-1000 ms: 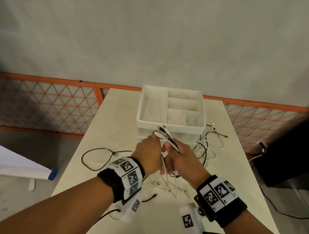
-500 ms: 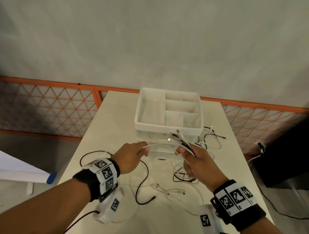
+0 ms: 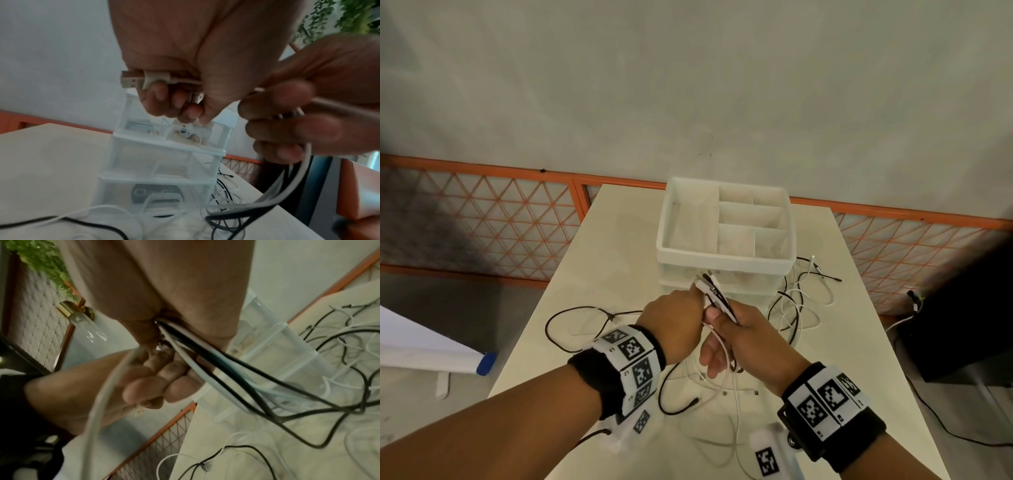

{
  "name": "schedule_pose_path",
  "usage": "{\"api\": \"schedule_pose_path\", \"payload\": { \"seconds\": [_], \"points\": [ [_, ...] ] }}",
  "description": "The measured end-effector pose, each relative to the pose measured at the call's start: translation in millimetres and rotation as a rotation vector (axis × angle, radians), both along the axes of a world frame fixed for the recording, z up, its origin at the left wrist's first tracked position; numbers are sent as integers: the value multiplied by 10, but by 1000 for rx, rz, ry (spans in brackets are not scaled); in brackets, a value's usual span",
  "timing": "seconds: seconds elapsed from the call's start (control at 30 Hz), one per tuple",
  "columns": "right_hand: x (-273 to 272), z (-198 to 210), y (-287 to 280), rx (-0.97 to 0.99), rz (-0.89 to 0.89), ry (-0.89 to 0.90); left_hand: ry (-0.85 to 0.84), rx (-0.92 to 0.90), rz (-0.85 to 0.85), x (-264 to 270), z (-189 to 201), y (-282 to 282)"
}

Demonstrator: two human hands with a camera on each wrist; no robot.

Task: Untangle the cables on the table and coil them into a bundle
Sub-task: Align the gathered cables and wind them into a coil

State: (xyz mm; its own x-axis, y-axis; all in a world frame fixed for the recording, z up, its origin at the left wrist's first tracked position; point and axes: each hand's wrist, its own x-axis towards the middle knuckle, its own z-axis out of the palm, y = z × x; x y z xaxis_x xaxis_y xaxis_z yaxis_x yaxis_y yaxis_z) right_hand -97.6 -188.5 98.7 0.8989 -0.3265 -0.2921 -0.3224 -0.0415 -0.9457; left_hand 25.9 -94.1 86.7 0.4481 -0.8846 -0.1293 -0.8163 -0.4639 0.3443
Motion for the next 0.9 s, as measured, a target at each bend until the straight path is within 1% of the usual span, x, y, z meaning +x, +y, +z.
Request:
{"api": "schedule_pose_path", "payload": {
  "seconds": [0.07,0.17,0.2,0.27,0.33,0.37,0.43,0.5,0.6,0.63,0.7,0.77,0.8,0.83,0.87,0.9],
  "points": [
    [1,14,19,-34,25,-17,70,-72,2,5,-24,-20],
    [-34,-22,-25,-89,12,0,128,-88,17,105,-57,13],
    [-49,-38,-55,-121,-12,6,147,-105,46,155,-64,45],
    [-92,-61,-126,-180,-56,11,257,-162,141,248,-61,117],
    [-132,-59,-169,-198,-52,33,347,-198,199,300,-45,170],
    [-140,-61,-173,-184,-36,49,365,-195,191,295,-26,172],
    [-130,-71,-142,-126,-3,73,355,-159,123,230,-1,134],
    [-90,-74,-91,-100,7,58,344,-121,98,144,-2,77],
    [-61,-64,-72,-160,-6,28,445,-170,213,121,-31,54],
    [-72,-67,-85,-155,-13,27,508,-228,286,142,-49,61],
    [-105,-76,-114,-89,-26,17,711,-391,487,202,-79,52],
    [-129,-75,-117,-20,-31,2,1026,-520,682,213,-46,14],
    [-129,-67,-108,3,-30,-3,1187,-542,727,181,16,-4],
    [-123,-57,-95,19,-26,-8,1299,-520,724,143,76,-18],
    [-114,-47,-76,23,-18,-9,1352,-476,677,98,130,-23],
    [-101,-39,-58,12,-7,-4,1359,-436,611,44,189,-28]
  ]
}}
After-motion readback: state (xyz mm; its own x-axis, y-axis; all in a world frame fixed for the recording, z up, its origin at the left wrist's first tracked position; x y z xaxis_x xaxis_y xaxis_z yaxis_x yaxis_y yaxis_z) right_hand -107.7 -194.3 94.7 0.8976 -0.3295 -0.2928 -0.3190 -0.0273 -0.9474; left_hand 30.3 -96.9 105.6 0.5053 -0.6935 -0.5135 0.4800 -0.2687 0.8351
